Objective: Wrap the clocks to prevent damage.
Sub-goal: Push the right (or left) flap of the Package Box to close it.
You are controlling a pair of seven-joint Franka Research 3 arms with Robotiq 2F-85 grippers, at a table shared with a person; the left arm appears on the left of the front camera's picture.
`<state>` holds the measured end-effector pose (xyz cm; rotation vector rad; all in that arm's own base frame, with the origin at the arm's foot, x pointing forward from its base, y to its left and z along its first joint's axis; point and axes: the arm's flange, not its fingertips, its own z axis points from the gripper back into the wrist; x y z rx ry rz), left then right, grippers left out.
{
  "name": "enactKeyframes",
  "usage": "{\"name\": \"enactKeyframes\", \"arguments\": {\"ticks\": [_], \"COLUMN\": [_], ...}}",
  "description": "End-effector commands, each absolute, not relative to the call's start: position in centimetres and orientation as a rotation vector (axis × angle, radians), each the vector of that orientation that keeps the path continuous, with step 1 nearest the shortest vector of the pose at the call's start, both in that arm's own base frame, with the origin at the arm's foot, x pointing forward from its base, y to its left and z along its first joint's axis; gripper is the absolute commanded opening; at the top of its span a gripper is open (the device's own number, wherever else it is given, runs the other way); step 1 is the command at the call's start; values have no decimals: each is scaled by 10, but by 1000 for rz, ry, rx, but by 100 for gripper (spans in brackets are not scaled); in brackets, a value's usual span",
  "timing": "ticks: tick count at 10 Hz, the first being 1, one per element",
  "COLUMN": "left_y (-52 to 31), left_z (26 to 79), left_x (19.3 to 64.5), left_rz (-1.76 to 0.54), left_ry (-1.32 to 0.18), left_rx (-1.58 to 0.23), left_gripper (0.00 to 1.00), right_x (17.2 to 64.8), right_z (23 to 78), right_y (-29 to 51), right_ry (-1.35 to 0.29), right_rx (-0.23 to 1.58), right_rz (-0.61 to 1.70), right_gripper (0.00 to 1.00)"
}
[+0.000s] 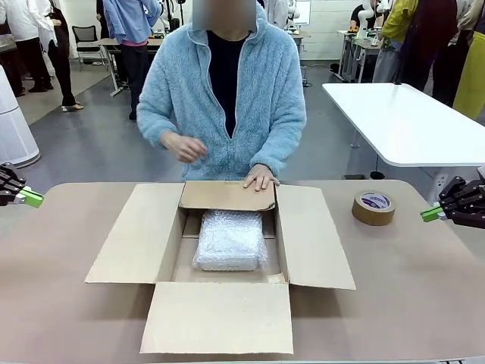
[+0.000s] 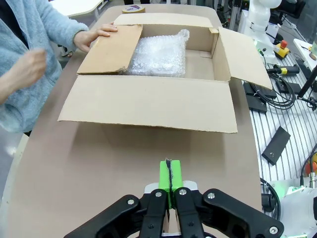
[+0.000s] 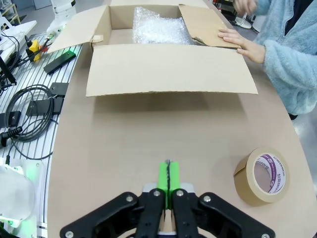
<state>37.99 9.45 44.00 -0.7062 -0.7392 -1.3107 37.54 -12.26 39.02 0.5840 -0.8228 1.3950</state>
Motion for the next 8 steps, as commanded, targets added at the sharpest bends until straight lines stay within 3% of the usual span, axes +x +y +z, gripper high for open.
{"name": "enactKeyframes", "arguments": {"ticks": [1, 8], "left_y": [95, 95], "left_z": [440, 440], "left_x": [381, 381], "left_rz": [-1312, -1312], "left_ry": [-762, -762], "left_rx": [-718, -718], "left_gripper": [0, 0], "right_x": [375, 375], "right_z": [389, 389], "right_y": [-122, -122], "right_ry": [-857, -857], "right_rx": [588, 588], "right_rz": [1394, 1394], "right_gripper": [1, 1]}}
